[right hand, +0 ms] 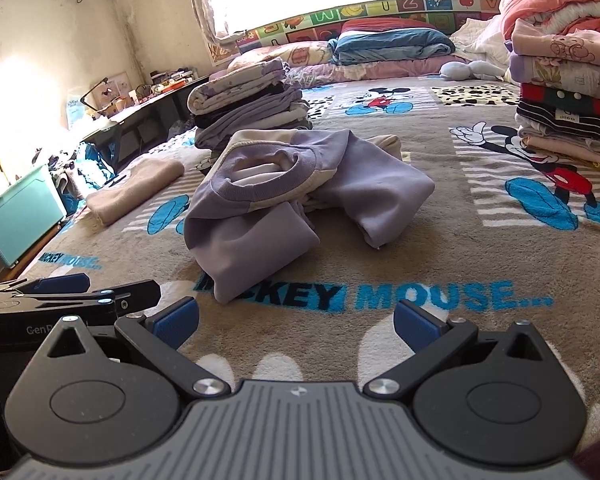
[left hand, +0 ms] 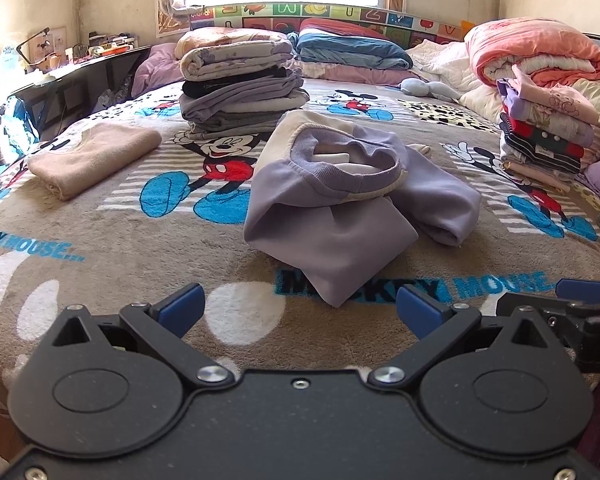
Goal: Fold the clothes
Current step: 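Move both grippers down onto the sweatshirt collar and hem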
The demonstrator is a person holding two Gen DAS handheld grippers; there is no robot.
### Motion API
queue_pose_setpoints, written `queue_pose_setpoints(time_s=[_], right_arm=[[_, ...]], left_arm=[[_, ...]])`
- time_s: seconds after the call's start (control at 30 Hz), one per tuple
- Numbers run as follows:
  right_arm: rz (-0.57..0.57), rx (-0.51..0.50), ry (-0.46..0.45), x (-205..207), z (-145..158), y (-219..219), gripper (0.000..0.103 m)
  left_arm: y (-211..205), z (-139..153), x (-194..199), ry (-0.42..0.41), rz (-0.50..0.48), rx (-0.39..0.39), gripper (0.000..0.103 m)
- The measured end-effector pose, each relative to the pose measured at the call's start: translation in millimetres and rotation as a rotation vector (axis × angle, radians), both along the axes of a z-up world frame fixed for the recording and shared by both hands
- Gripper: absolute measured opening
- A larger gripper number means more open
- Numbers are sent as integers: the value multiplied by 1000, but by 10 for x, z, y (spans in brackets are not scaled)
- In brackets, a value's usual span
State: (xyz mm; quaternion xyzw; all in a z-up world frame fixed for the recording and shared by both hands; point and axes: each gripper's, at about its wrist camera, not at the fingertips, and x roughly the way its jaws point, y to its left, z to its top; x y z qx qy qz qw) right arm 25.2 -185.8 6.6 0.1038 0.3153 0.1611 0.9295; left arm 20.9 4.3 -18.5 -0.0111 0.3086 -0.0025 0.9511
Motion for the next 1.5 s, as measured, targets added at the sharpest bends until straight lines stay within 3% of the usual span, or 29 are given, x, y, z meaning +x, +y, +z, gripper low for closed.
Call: queue_pose_setpoints(time_s=[0.2, 0.37, 0.57, 0.97, 1.07, 1.23, 1.4, 1.5], right_arm=[[-2, 24, -31, 86, -135, -87, 103], [16, 51, -155, 86, -248, -148, 103], [83, 117, -206, 258, -361, -175, 103], [158, 29, -253, 700, -375, -90, 103], [182, -15, -306, 787, -328, -57, 103], [238, -187, -367, 961, -279, 74, 101], [289, -343, -420, 1142, -216, 156, 95], [330, -425, -441, 1283, -150, 160, 92]], left_arm=[[20, -87, 109, 23, 11, -9, 103], [20, -198, 245, 60, 8, -25, 103], [16, -303, 428, 72, -29, -36, 103], [46, -359, 870, 9, -61, 56, 103], [27, -347, 916, -43, -77, 103, 103], [-72, -376, 989, -129, -137, 209, 100], [-156, -442, 1111, -190, -182, 327, 88], [-145, -483, 1199, -193, -193, 344, 78]])
